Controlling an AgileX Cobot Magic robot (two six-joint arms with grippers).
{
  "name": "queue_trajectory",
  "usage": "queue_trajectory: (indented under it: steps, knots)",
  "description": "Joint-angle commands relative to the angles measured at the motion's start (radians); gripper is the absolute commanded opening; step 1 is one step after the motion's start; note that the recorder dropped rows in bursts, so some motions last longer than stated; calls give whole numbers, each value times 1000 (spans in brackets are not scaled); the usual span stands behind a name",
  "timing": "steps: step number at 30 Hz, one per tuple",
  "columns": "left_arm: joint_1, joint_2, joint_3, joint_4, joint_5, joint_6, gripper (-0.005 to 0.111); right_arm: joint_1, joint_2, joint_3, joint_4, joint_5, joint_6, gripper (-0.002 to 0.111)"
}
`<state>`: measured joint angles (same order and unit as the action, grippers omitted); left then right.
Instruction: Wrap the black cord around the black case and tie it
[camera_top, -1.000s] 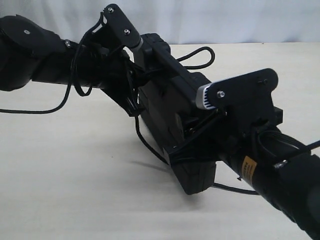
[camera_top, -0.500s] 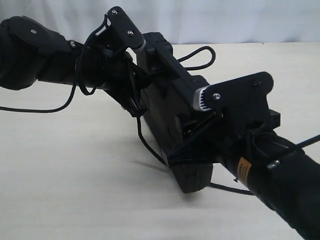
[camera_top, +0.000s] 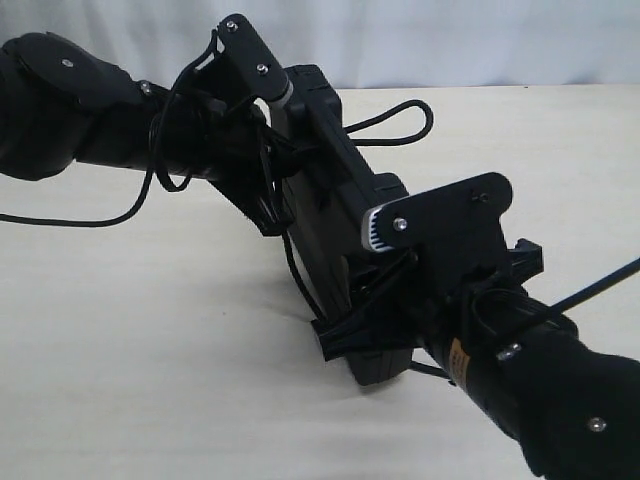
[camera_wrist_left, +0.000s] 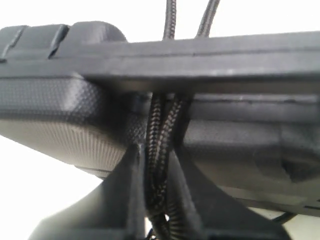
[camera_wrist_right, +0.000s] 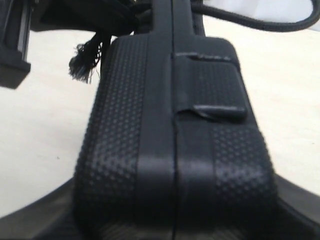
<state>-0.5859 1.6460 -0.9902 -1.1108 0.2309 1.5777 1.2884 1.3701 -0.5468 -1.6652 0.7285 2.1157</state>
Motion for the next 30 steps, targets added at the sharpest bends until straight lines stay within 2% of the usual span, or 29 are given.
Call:
queue_trajectory:
  steps: [1, 11, 17, 27, 30]
  knots:
    - [-8, 3, -4, -18, 25, 4, 0, 6, 33, -10, -10, -8, -5, 4]
    - [-8, 3, -4, -34, 29, 4, 1, 6, 42, -10, -18, -17, -5, 4]
    - [-8, 3, -4, -34, 71, 4, 19, 6, 46, -10, -25, -21, -5, 4]
    - [-8, 1, -20, -76, 102, 2, 19, 6, 49, -8, -25, -25, -7, 4]
    - [-8, 1, -42, -78, 156, 2, 19, 6, 49, -8, -25, -27, -7, 4]
